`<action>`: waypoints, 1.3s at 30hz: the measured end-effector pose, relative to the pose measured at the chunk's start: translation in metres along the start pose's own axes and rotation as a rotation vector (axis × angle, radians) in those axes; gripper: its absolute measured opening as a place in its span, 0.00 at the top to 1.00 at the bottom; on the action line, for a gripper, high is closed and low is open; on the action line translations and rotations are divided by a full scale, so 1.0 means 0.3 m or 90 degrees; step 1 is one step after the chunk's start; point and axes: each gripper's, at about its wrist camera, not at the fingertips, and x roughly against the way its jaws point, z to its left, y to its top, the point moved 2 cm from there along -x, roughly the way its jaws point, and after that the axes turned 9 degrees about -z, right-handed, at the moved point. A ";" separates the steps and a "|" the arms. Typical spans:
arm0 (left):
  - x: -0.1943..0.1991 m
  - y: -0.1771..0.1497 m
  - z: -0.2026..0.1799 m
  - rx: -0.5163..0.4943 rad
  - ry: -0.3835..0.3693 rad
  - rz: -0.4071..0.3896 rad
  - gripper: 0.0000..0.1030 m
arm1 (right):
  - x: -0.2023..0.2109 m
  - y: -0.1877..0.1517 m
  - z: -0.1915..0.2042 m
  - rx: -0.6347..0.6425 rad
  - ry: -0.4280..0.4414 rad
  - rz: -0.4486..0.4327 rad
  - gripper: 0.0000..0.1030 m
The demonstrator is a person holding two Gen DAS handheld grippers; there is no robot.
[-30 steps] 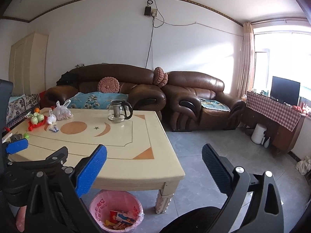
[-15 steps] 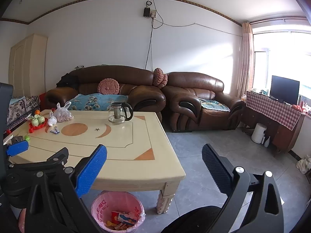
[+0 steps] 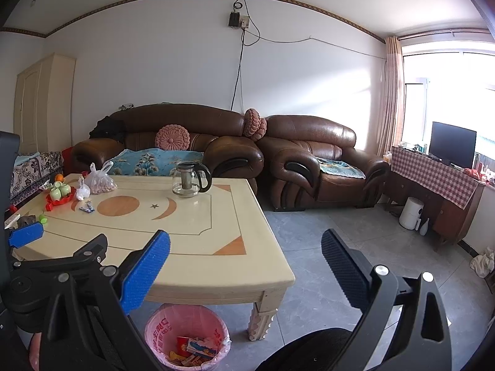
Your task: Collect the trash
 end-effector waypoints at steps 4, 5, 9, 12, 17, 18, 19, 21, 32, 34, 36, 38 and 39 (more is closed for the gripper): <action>0.000 -0.001 0.001 -0.002 0.002 -0.001 0.06 | 0.000 0.001 -0.002 0.000 -0.001 0.000 0.07; 0.000 -0.001 0.001 -0.002 0.002 -0.001 0.06 | -0.002 0.001 -0.001 0.000 0.000 0.000 0.07; 0.003 -0.003 0.005 -0.002 0.003 -0.001 0.06 | -0.001 0.001 -0.005 -0.001 0.001 0.001 0.07; 0.004 -0.002 0.003 -0.002 0.006 -0.003 0.06 | 0.000 0.001 -0.007 -0.001 0.000 0.000 0.07; 0.004 -0.003 0.004 -0.004 0.006 -0.003 0.06 | 0.001 0.001 -0.009 0.001 -0.001 0.000 0.07; 0.006 -0.002 0.005 -0.002 0.007 -0.003 0.06 | -0.002 0.003 -0.007 0.001 0.000 0.000 0.07; 0.006 -0.002 0.004 -0.002 0.008 -0.005 0.06 | -0.002 0.003 -0.006 0.001 0.000 0.000 0.07; 0.006 -0.001 0.004 -0.006 0.011 -0.007 0.06 | -0.001 0.003 -0.007 0.000 0.001 0.000 0.07; -0.002 0.001 0.024 0.001 0.015 0.004 0.06 | -0.010 0.002 -0.006 -0.001 -0.003 0.003 0.07; -0.006 0.003 0.024 -0.001 0.010 0.005 0.06 | -0.013 0.002 -0.002 -0.001 -0.003 0.006 0.07; -0.006 0.004 0.023 -0.004 0.005 0.006 0.06 | -0.015 0.002 -0.002 -0.001 -0.002 0.008 0.07; -0.010 0.004 0.023 -0.005 -0.003 0.008 0.06 | -0.017 0.005 -0.003 -0.001 -0.001 0.008 0.07; -0.013 0.004 0.024 -0.005 -0.003 0.009 0.06 | -0.017 0.005 -0.002 -0.001 -0.002 0.008 0.07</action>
